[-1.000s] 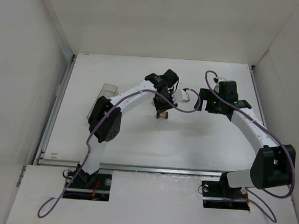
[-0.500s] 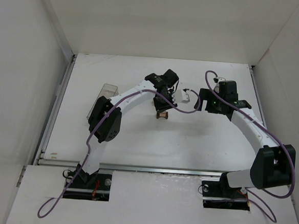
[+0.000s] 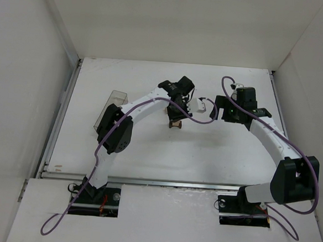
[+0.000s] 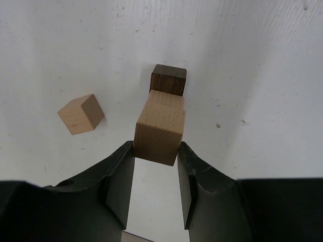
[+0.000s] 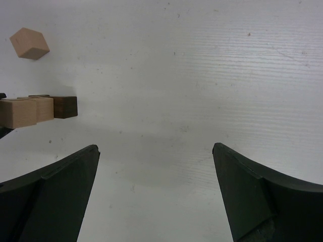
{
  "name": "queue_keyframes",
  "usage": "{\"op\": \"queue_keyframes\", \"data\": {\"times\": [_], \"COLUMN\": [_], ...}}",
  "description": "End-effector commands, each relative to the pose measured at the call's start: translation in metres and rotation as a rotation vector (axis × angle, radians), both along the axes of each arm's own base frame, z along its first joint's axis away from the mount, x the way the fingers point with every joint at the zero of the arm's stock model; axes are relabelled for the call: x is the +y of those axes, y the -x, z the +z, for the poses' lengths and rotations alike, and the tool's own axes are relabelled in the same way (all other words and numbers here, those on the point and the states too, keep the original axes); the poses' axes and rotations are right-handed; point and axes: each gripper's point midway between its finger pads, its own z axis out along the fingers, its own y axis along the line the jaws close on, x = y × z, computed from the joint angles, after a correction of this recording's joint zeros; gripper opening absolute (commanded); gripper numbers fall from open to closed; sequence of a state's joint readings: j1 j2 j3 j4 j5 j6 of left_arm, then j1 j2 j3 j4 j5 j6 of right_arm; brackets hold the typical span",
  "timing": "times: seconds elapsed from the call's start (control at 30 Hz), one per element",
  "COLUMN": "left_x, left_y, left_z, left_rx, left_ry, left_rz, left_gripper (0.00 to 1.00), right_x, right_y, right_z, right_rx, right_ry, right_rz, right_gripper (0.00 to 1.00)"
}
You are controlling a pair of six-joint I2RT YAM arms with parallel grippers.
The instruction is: Build the wood block tower
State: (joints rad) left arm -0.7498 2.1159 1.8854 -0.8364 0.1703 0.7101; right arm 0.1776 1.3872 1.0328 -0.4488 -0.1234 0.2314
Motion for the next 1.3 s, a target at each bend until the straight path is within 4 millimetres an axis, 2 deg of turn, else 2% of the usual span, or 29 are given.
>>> {"op": "queue_keyframes", "data": {"times": [0.0,0.37,0.5,0.77,0.93,1.1,1.27], "left_x": [-0.002,0.003,-0.001,-0.004,-0.002,0.000,0.002], "left_y": [0.004,-0.001,-0.005,0.001,0.003,0.000,-0.001], "left_z": [0.001,0.001,0.011,0.011,0.008,0.008,0.008], "left_rx": [0.004,-0.024,-0.042,-0.026,-0.020,-0.032,-0.038], "left_ry": [0.003,-0.026,-0.009,-0.008,-0.014,-0.028,-0.034], "left_rz": [-0.018,-0.013,-0.012,-0.026,-0.026,-0.019,-0.016], "left_gripper": [0.00,0.02,0.02,0.03,0.11,0.26,0.25], "right_x": [-0.003,-0.003,-0.003,-0.003,-0.003,-0.003,-0.003], "right_y": [-0.008,-0.008,-0.008,-0.008,-0.008,-0.008,-0.008], "right_z": [0.009,0.009,0.009,0.009,0.009,0.009,0.009], "right_rx": [-0.043,-0.043,-0.043,-0.043,-0.045,-0.045,-0.045], "right_ry": [0.008,0.008,0.008,0.008,0.014,0.014,0.014], "right_rz": [-0.005,-0.005,-0.005,-0.005,0.001,0.001,0.001], "right_gripper": [1.00,1.00,1.00,1.00,1.00,1.00,1.00]}}
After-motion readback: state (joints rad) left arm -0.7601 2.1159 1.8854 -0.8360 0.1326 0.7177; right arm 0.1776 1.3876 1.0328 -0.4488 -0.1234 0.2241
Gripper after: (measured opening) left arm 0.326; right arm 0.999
